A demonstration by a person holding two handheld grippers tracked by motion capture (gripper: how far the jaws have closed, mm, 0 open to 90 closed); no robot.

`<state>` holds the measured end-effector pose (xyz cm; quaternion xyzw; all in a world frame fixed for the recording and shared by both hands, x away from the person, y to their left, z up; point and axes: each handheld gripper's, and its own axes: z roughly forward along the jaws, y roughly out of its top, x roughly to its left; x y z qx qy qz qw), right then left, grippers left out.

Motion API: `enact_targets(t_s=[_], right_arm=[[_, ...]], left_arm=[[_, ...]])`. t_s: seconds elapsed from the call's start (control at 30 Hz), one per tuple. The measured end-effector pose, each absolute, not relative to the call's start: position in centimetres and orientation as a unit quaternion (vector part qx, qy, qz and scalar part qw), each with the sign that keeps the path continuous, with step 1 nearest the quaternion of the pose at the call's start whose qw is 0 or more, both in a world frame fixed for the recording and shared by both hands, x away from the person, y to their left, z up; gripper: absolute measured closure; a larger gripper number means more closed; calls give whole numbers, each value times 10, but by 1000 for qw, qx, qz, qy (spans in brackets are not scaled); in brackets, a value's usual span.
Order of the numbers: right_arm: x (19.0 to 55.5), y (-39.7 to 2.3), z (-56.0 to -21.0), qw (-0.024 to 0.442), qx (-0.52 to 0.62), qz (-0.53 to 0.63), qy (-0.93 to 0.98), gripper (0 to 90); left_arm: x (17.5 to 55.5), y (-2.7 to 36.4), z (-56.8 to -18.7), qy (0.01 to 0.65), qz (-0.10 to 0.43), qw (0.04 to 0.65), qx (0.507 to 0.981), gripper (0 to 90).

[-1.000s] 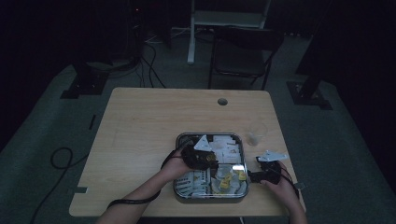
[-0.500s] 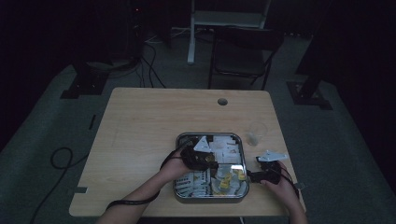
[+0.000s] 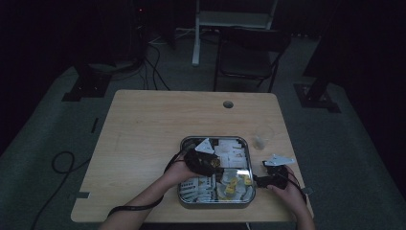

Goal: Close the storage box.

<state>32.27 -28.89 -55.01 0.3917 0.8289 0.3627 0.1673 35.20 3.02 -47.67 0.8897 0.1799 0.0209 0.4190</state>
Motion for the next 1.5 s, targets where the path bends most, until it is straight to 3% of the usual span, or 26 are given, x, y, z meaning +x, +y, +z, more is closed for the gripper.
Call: enact_targets(t_s=[0.07, 0.1, 0.2, 0.23, 0.37, 0.47, 0.53, 0.67, 0.93, 1.5], right_arm=[[323, -289, -550, 167, 392, 363, 829, 169], [323, -289, -550, 167, 392, 363, 829, 169], [323, -289, -550, 167, 392, 363, 829, 169], [323, -289, -550, 167, 392, 363, 829, 169], [323, -289, -550, 167, 392, 363, 829, 169], [323, -289, -550, 167, 392, 363, 829, 169], [323, -289, -550, 167, 392, 363, 829, 169], [323, -289, -550, 167, 392, 363, 829, 169], [323, -289, -550, 167, 392, 362, 829, 169], [323, -289, -550, 167, 391, 362, 829, 169]], left_arm=[[350, 31, -477, 183, 30, 413, 891, 361], [350, 32, -477, 186, 29, 410, 892, 276], [349, 34, -478, 190, 22, 407, 893, 238], [348, 34, -478, 190, 25, 409, 892, 159], [347, 41, -473, 195, 29, 426, 883, 91], [346, 46, -470, 201, 37, 435, 877, 89], [345, 49, -470, 205, 37, 430, 879, 3], [347, 56, -471, 220, 43, 434, 872, 3], [348, 76, -468, 252, 108, 458, 846, 3], [356, 117, -471, 286, 140, 478, 819, 3]])
